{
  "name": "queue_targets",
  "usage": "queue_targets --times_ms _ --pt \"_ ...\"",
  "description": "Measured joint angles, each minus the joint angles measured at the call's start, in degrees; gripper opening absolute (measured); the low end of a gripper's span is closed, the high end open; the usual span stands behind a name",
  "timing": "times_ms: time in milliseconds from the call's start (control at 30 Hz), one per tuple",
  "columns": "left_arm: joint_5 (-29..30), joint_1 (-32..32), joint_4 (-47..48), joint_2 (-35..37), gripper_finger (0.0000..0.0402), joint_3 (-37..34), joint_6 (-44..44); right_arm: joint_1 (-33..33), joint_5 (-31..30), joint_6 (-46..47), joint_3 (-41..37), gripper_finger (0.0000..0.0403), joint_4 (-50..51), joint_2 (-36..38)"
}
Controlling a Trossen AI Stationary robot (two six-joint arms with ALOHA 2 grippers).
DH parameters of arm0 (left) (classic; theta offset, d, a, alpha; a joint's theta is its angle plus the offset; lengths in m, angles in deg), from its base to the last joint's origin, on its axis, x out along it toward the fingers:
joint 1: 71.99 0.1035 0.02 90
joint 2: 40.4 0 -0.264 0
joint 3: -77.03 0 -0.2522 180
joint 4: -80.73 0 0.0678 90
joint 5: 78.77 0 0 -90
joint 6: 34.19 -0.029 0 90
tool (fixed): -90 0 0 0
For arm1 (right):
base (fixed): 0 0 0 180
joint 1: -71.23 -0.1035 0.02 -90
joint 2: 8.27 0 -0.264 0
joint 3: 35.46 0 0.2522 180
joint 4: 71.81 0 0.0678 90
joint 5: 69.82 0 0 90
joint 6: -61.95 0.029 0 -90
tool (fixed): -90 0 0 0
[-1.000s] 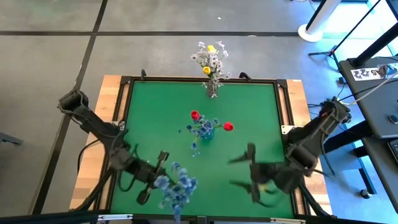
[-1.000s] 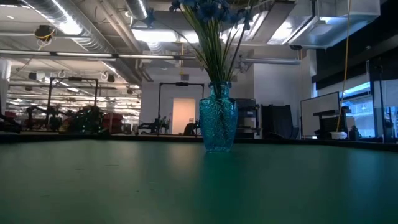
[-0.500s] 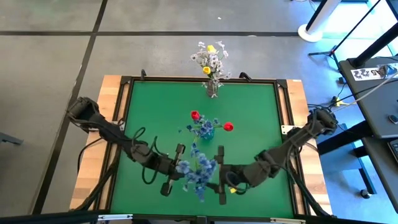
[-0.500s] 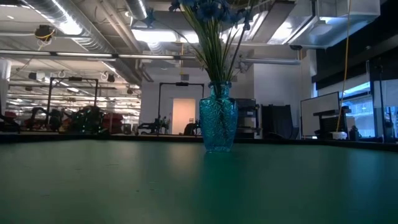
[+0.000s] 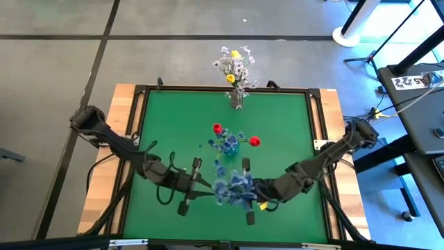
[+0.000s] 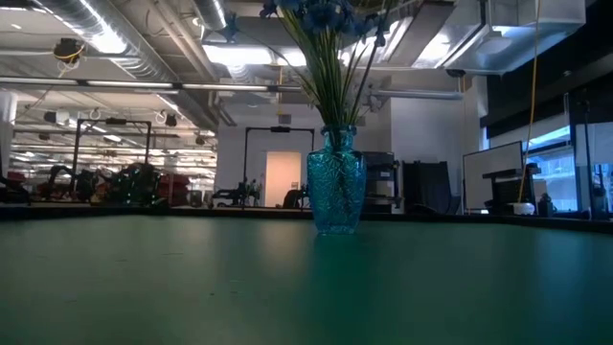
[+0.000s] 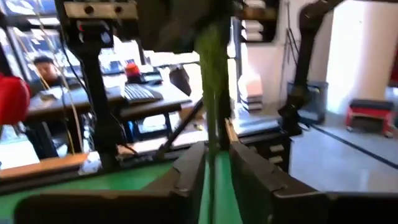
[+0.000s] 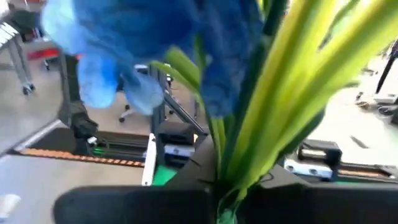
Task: Sort flowers into vase by color
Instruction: Put the blue flower into the blue vase
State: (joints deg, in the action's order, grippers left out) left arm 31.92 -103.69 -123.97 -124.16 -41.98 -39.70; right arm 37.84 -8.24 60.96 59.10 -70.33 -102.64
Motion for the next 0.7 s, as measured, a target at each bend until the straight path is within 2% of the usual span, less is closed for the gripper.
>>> queue_targets --times_ms 100,233,300,433,500,600,700 --pt "0.2 -2.1 8.9 4.2 0.0096 0.0 1.2 0.0 -0.4 1.5 0.0 0.0028 3.5 3.4" --pt "1.1 -6.2 21.7 9.5 0.0119 0.0 5.3 0.3 -6.5 -1.0 0.0 0.001 11.1 12.0" --pt "1.5 -8.1 26.1 10.9 0.0123 0.0 7.5 1.0 -11.4 -3.0 0.0 0.0013 12.6 16.9" --pt "4.0 -11.4 29.8 11.0 0.0125 0.0 9.8 2.6 -26.0 -8.5 0.1 0.0013 15.6 26.3" --pt "5.2 -12.2 30.1 10.7 0.0125 0.0 9.9 4.7 -29.9 -9.6 0.2 0.0009 20.1 29.6" --pt "6.5 -12.6 30.4 10.6 0.0125 -0.3 9.9 9.1 -28.9 -3.3 0.2 0.0012 30.2 31.7" --pt "7.2 -12.2 30.1 10.6 0.0125 -0.7 9.9 14.2 -21.0 3.7 -0.8 0.0013 39.3 30.9"
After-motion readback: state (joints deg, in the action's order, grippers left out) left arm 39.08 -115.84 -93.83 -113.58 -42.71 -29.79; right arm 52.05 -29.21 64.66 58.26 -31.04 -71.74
